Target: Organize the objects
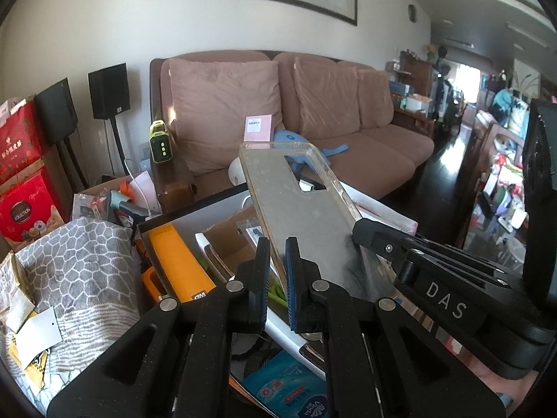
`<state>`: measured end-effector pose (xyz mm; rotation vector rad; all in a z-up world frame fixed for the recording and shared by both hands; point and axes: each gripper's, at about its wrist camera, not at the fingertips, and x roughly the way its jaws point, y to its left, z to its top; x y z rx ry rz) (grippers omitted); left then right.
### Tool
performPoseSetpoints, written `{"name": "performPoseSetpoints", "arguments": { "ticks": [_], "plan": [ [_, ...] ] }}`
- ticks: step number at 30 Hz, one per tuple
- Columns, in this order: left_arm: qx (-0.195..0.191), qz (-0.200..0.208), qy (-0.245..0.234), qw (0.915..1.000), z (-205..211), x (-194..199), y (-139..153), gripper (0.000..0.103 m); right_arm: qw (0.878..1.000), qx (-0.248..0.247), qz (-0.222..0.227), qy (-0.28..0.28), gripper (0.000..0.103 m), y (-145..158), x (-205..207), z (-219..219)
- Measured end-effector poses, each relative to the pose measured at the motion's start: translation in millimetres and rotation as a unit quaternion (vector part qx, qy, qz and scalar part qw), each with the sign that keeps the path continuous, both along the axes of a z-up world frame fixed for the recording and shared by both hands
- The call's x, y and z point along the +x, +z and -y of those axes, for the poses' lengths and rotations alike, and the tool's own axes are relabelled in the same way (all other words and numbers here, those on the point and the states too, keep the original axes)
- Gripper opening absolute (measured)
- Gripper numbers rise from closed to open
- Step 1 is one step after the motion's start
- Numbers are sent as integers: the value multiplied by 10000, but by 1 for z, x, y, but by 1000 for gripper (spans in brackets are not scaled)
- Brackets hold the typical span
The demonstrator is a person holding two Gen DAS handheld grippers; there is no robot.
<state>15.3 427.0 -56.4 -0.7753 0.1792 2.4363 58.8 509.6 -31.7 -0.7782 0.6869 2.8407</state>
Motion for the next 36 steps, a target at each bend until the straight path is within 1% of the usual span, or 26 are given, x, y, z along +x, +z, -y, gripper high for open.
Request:
{"name": "performPoseSetpoints", "arguments": {
  "ticks": [14, 26, 36],
  "plan": [
    [11, 172, -19, 9998, -1, -5, -8, 8, 9999, -89, 147, -9, 9, -4, -1, -4],
    [-28, 344, -4, 9994, -2, -8, -19, 8, 9992, -127, 385, 9, 10, -12, -6, -7],
    [-58, 404, 2, 9992, -4, -8, -22, 8, 9989, -176, 430, -3, 10, -15, -8, -8]
  ]
}}
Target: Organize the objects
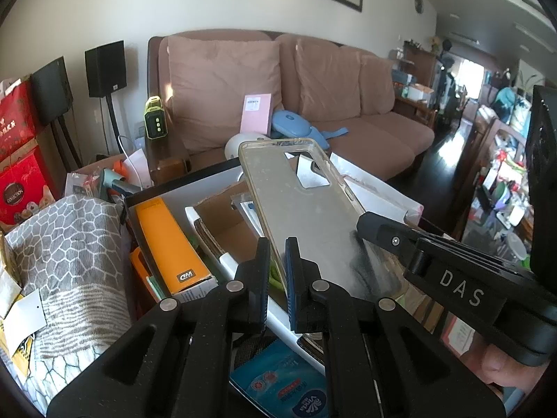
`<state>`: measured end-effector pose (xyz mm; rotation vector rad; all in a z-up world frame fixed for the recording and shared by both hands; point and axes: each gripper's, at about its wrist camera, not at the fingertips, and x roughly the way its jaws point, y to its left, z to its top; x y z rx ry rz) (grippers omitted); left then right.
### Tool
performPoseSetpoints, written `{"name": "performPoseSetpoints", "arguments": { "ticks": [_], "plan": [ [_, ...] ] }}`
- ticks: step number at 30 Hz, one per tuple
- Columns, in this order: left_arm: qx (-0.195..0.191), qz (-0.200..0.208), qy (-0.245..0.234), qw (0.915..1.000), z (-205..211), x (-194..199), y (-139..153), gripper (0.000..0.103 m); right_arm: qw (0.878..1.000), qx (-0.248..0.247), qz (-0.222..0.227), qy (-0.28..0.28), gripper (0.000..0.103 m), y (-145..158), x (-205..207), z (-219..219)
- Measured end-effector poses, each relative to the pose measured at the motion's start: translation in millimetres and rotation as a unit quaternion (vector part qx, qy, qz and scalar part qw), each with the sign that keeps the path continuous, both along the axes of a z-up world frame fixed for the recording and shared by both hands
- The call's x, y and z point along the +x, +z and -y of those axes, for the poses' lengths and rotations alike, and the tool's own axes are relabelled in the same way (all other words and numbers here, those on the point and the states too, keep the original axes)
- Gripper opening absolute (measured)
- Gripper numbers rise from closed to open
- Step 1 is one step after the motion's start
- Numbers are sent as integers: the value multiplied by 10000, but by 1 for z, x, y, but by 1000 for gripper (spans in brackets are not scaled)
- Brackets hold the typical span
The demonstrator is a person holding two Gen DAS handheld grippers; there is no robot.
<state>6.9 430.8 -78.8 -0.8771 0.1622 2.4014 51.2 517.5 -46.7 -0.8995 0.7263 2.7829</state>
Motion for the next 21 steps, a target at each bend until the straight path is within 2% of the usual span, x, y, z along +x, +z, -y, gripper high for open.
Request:
{"name": "performPoseSetpoints", "arguments": {
  "ticks": [21],
  "plan": [
    [-50, 163, -3, 9999, -2, 0, -9, 8, 9996, -141, 245, 20, 10, -9, -2, -6]
  ]
}}
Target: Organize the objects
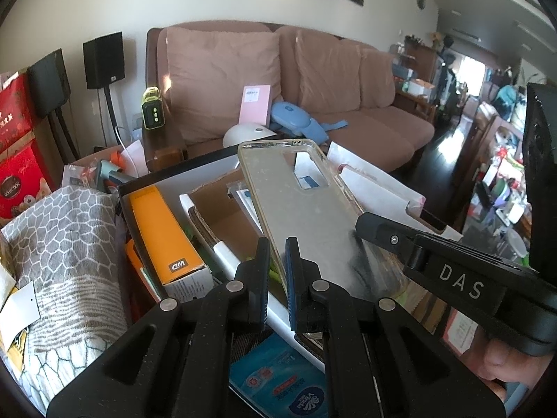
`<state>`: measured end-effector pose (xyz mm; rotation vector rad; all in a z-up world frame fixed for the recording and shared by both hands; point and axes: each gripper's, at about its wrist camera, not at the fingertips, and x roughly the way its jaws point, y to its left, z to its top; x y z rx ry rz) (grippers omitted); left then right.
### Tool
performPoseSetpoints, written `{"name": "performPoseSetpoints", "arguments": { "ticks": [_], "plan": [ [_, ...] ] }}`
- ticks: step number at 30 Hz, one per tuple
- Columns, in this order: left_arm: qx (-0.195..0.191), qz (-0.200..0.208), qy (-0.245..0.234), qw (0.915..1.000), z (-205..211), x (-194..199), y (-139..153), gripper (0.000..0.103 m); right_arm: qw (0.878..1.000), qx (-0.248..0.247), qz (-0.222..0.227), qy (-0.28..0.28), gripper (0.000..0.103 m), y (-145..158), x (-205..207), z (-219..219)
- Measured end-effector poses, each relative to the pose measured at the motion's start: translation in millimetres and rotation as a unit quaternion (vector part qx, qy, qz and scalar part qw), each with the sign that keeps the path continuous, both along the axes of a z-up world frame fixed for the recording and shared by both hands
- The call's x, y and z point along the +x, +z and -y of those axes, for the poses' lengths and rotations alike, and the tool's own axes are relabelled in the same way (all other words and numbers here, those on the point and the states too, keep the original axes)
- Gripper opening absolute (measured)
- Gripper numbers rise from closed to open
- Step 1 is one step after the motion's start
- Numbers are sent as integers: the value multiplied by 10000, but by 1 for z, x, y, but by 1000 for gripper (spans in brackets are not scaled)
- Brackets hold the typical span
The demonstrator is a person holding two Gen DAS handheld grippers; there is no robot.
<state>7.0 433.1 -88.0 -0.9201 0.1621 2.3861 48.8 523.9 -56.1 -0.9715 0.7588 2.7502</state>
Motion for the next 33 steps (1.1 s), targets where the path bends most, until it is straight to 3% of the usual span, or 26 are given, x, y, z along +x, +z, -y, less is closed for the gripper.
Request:
{"name": "performPoseSetpoints", "arguments": {
  "ticks": [33],
  "plan": [
    [-212, 124, -23, 9997, -9, 4, -13, 8, 9992, -4, 390, -4, 12, -14, -5, -5]
  ]
}}
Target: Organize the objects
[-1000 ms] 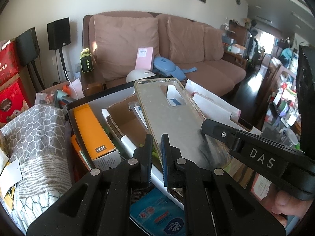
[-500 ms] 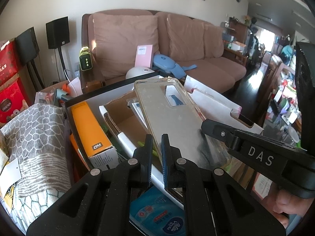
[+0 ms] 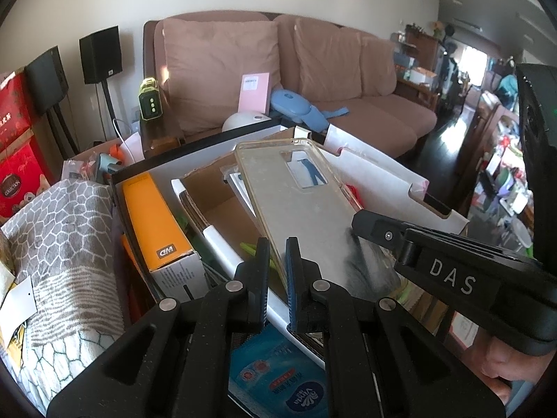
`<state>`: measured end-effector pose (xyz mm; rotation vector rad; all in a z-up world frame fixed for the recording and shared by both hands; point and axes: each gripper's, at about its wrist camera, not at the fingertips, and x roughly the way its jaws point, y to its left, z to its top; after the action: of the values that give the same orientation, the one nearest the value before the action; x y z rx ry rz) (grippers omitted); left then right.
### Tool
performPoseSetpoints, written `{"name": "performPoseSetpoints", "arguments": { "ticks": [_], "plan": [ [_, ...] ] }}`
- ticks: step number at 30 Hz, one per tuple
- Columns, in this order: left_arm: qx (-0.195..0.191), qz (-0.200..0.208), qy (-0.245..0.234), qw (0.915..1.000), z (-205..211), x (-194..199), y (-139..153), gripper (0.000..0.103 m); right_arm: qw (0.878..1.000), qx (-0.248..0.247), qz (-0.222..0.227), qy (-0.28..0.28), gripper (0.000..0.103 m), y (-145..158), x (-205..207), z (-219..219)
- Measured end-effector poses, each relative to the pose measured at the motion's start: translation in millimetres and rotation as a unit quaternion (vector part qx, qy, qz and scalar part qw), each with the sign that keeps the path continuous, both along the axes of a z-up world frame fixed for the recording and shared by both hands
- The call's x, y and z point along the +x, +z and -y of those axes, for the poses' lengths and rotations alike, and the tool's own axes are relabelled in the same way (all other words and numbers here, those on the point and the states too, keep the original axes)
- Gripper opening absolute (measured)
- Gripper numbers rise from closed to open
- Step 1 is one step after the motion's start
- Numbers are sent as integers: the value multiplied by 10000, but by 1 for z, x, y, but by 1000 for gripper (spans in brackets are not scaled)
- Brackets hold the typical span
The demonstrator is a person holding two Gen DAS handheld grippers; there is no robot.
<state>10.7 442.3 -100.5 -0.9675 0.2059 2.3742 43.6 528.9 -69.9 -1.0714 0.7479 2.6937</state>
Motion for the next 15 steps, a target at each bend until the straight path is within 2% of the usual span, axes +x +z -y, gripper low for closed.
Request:
{"name": "performPoseSetpoints", "arguments": {
  "ticks": [15],
  "plan": [
    [-82, 94, -56, 9999, -3, 4, -7, 9, 9999, -24, 96, -29, 19, -4, -2, -2]
  ]
}}
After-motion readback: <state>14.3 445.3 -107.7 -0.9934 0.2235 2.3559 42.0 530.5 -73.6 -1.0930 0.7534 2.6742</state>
